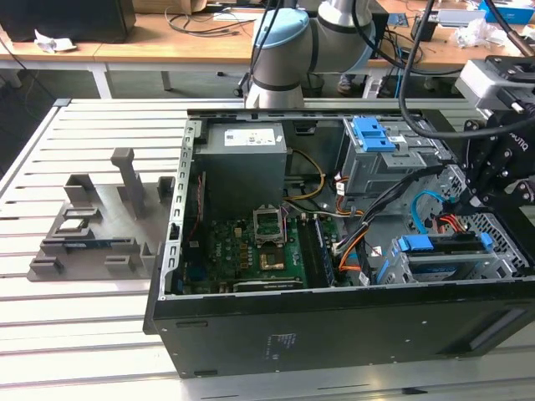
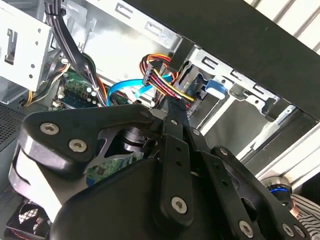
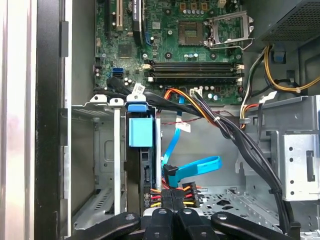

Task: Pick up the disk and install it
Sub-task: 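Insert the second disk wire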

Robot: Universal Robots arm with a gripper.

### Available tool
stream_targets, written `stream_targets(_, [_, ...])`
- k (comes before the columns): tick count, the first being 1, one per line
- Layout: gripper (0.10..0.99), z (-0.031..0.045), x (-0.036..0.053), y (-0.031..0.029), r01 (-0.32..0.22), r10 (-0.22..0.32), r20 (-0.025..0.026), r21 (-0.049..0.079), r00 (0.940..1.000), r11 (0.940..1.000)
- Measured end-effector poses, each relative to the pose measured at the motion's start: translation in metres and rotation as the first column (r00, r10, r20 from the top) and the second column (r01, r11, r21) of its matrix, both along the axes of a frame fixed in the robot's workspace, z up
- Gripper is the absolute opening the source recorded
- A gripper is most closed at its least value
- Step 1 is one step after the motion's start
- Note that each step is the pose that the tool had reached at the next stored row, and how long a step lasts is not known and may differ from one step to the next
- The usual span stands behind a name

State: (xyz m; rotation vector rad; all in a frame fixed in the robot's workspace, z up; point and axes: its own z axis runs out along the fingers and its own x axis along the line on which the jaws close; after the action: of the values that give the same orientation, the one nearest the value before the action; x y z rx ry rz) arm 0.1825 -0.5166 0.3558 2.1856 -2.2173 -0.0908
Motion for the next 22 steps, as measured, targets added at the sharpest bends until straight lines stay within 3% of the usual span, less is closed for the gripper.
stream_targets(1, [0.106, 0.0001, -0.0001, 0.0064, 0.000, 0.000, 0.0000, 0.000, 1.0000, 1.0000])
stream_targets(2, [0.302, 0.0032, -0.0001, 0.0074, 0.000, 0.000, 0.0001, -0.004, 1.0000, 1.0000])
stream_targets(3, [0.302, 0.0149, -0.0001, 0.0073, 0.000, 0.000, 0.0000, -0.024, 1.0000, 0.9997])
stream_targets(5, [0.302, 0.0219, -0.0003, 0.0071, 0.000, 0.000, 0.0006, -0.054, 1.0000, 0.9986])
stream_targets(7, [0.302, 0.0218, -0.0114, 0.0048, -0.002, 0.002, 0.0011, -0.054, 1.0000, 0.9986])
stream_targets(12, [0.302, 0.0217, -0.0269, 0.0016, -0.002, 0.002, 0.0011, -0.040, 1.0000, 0.9992])
stream_targets(15, [0.302, 0.0212, -0.0279, -0.0073, -0.005, 0.005, 0.0012, -0.040, 1.0000, 0.9992])
stream_targets(19, [0.286, 0.0212, -0.0279, -0.0074, -0.005, 0.005, 0.0011, -0.040, 1.0000, 0.9992])
stream_targets(22, [0.106, 0.0211, -0.0279, -0.0074, -0.005, 0.005, 0.0012, -0.040, 1.0000, 0.9992])
